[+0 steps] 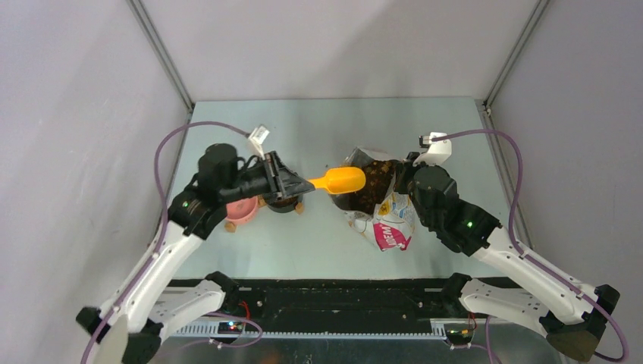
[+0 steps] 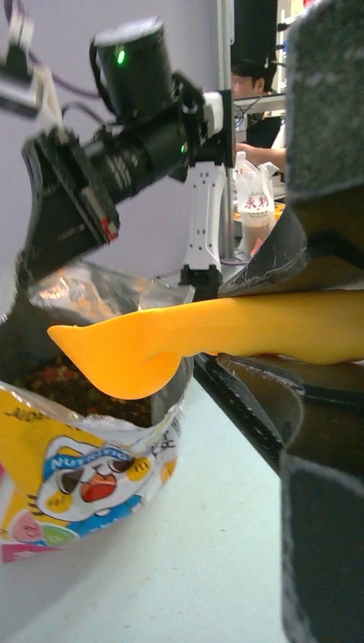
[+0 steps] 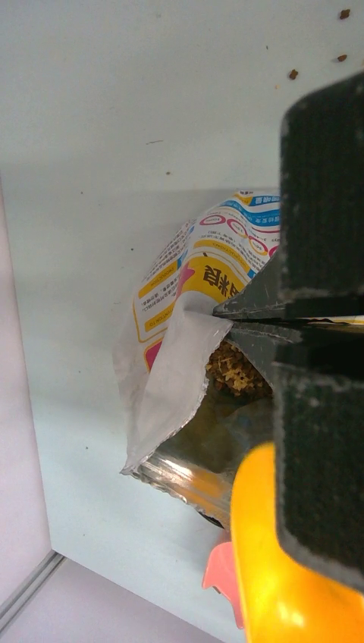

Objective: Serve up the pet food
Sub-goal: Collect the pet food from the pet food bag.

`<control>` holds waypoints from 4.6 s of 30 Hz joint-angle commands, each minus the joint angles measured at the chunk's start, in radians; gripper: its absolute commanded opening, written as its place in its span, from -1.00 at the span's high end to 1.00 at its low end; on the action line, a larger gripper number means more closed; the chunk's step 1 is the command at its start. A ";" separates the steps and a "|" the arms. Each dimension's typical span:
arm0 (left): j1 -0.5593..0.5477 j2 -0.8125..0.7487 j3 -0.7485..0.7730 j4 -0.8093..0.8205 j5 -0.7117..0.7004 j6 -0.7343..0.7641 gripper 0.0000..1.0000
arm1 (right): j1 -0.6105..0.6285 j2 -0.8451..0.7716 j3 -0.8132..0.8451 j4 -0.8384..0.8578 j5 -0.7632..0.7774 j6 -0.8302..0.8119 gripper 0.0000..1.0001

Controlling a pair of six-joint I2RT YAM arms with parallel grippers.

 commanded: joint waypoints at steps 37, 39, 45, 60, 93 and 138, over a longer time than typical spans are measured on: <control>-0.392 0.878 0.728 -0.522 -0.620 0.109 1.00 | 0.022 -0.025 0.014 0.057 0.055 0.025 1.00; -0.389 0.860 0.669 -0.429 -0.562 0.108 1.00 | 0.021 -0.023 0.013 0.057 0.057 0.029 1.00; -0.347 0.793 0.477 -0.097 -0.335 0.045 1.00 | 0.020 -0.023 0.013 0.054 0.069 0.032 1.00; -0.311 0.469 0.075 0.346 -0.227 -0.083 1.00 | 0.017 -0.040 0.014 0.042 0.085 0.041 1.00; -0.185 0.049 -0.216 0.348 -0.329 -0.138 1.00 | 0.021 -0.055 0.013 0.039 0.090 0.041 1.00; -0.123 0.036 -0.412 0.839 -0.246 -0.371 1.00 | 0.034 -0.076 0.014 0.035 0.098 0.050 1.00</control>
